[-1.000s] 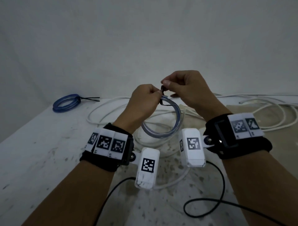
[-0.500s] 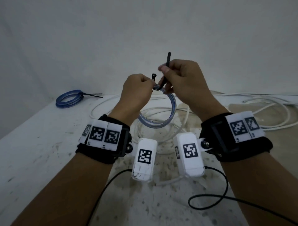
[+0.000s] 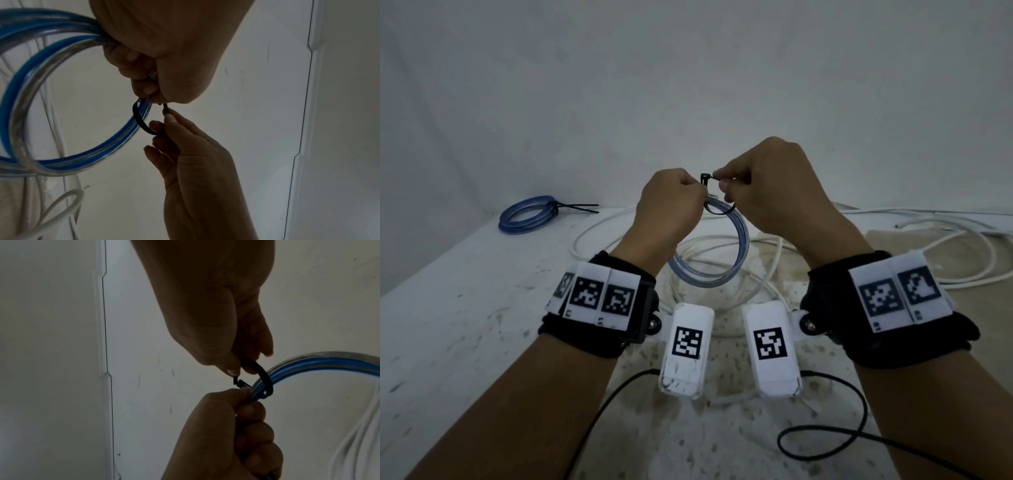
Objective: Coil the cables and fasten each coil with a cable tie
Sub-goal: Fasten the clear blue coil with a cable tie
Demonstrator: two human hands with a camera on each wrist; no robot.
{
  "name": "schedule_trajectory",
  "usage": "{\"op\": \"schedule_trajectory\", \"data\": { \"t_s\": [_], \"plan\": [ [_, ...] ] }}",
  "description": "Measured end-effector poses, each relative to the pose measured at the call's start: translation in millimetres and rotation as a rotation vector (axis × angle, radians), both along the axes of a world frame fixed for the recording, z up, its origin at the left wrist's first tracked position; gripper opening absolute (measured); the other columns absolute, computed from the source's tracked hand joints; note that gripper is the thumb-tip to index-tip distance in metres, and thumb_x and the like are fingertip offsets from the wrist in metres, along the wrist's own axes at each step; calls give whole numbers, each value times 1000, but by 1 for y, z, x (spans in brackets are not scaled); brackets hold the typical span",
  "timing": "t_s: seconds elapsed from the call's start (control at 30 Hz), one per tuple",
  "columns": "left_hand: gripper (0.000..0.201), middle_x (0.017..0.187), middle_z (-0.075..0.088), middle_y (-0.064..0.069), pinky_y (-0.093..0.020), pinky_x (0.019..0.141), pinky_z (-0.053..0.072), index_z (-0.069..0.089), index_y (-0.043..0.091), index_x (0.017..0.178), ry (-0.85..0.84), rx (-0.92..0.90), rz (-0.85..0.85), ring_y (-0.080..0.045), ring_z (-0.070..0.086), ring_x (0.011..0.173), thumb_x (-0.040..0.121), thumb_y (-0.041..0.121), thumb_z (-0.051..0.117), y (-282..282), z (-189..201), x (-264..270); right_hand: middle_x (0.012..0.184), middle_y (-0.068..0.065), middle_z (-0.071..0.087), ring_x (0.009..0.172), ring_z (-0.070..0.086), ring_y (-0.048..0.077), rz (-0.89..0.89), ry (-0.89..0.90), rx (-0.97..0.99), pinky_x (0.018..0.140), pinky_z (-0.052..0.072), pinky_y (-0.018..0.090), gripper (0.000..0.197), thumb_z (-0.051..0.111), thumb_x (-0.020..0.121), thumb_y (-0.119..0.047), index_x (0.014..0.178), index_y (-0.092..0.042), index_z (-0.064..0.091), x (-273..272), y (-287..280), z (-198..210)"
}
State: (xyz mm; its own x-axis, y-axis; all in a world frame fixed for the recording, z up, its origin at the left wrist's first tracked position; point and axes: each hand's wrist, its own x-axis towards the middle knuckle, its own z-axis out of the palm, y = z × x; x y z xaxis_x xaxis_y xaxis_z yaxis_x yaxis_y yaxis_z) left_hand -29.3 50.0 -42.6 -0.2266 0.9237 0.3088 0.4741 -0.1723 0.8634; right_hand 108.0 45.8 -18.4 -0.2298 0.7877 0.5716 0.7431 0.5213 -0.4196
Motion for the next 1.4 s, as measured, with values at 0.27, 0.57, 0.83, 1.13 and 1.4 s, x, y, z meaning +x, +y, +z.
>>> {"op": "schedule_trajectory", "data": {
  "t_s": [0.27, 0.57, 0.83, 1.13, 1.4],
  "plan": [
    [13, 77, 65, 2, -35, 67, 45, 65, 17, 80, 177, 44, 5, -22, 59, 75, 88, 19, 54, 2, -5, 2, 98, 0, 74, 94, 67, 20, -34, -27, -38, 86, 53, 34, 18, 64, 90, -19, 100, -20, 78, 3, -3, 4],
    [17, 85, 63, 4, -31, 68, 39, 66, 14, 93, 359, 103, 62, -20, 55, 77, 92, 22, 52, 1, -8, 6, 91, 0, 74, 90, 67, 18, -135, -19, -7, 71, 46, 23, 17, 64, 88, -16, 94, -18, 79, 4, -7, 7],
    [15, 76, 64, 3, -31, 66, 43, 66, 17, 82, 159, 42, 11, -19, 58, 73, 89, 20, 54, 3, -6, 4, 88, 1, 75, 86, 69, 20, -56, 40, -33, 84, 56, 35, 16, 65, 88, -15, 93, -16, 80, 3, -7, 8],
    [9, 71, 54, 10, -30, 62, 33, 61, 20, 89, 431, 122, -5, -14, 47, 63, 93, 23, 53, -3, -4, 6, 77, -2, 66, 83, 69, 21, -87, 33, -50, 80, 56, 33, 13, 65, 85, -13, 84, -15, 77, 5, -4, 6],
    [8, 78, 64, 9, -29, 65, 36, 59, 24, 89, 489, 196, -63, -16, 56, 72, 94, 23, 53, -8, 0, 10, 90, 7, 71, 87, 69, 23, -72, 256, -154, 83, 56, 41, 13, 70, 82, -21, 90, -12, 65, 3, 5, -4]
  ]
}}
